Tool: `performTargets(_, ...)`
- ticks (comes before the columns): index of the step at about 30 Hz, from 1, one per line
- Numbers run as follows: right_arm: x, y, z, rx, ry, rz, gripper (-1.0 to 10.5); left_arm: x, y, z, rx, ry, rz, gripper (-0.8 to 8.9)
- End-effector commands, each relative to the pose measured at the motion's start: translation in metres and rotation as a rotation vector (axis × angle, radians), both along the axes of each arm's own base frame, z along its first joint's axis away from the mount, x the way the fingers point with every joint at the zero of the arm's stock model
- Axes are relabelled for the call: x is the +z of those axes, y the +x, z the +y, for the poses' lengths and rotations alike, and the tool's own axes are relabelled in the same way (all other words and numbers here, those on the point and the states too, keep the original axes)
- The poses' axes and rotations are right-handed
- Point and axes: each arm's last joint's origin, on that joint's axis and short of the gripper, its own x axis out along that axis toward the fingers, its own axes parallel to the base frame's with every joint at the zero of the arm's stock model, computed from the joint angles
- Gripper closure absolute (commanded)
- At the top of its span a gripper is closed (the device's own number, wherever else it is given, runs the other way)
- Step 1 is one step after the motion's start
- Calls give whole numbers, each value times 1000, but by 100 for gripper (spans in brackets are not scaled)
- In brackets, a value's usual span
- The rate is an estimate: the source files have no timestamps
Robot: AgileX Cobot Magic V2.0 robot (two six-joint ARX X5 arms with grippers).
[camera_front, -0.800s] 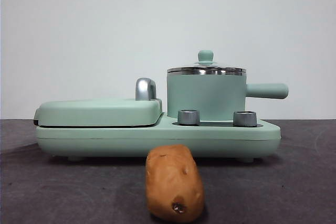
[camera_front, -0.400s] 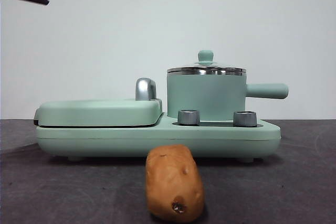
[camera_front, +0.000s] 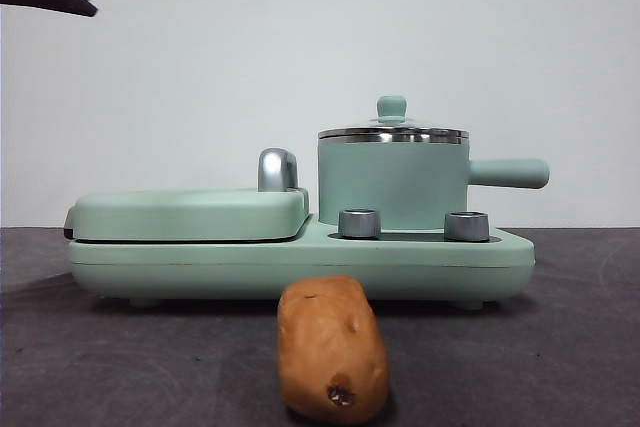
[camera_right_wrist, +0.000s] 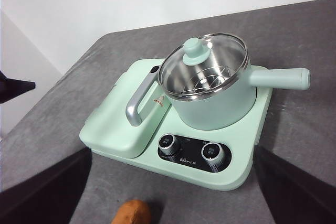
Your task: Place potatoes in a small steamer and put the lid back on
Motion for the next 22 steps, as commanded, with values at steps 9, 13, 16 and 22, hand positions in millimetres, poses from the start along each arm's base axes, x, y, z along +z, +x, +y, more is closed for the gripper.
performTargets(9,5,-1,0,6,-7,-25,457,21,50,-46,-117,86,108,282)
performTargets(13,5,-1,0,6,-7,-26,457,32,79,-76,-140,151,122,282)
performTargets(16,5,-1,0,6,-7,-26,457,34,101,-102,-151,202,122,282)
performTargets(22,5,-1,0,6,-8,-26,457,27,139,-159,-114,314,50,284)
